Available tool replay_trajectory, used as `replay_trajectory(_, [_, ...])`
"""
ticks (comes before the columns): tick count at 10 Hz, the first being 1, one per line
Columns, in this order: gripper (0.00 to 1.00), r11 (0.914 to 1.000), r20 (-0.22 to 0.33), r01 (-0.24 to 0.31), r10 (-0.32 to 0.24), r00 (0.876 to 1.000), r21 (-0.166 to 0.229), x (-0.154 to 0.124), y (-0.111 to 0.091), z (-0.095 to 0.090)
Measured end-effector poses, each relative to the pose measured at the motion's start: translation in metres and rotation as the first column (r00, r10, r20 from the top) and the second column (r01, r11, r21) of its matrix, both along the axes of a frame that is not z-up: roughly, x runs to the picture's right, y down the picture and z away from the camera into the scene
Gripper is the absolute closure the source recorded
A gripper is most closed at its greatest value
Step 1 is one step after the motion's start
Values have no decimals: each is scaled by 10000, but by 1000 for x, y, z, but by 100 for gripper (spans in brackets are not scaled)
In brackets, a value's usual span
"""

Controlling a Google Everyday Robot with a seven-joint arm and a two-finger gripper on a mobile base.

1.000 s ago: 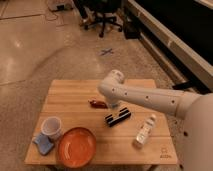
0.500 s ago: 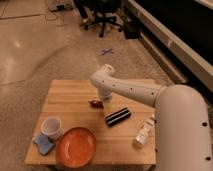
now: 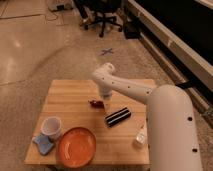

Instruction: Drag the pepper across the table

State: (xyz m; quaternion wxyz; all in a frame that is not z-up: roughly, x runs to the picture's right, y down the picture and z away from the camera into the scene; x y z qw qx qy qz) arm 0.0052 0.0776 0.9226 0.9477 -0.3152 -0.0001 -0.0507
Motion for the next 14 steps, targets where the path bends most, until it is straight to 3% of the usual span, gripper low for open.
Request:
replay_trajectory(1, [38, 10000, 1, -11, 11, 10000, -80, 0, 2, 4])
replay_trajectory(7, [97, 9987, 16, -100, 101, 9999, -501, 7, 13, 16])
replay_trajectory(9, [100, 9990, -40, -47, 45, 10000, -437, 11, 5, 18])
replay_trajectory(14, [100, 9989, -593, 461, -453, 9972, 125, 33, -37, 25])
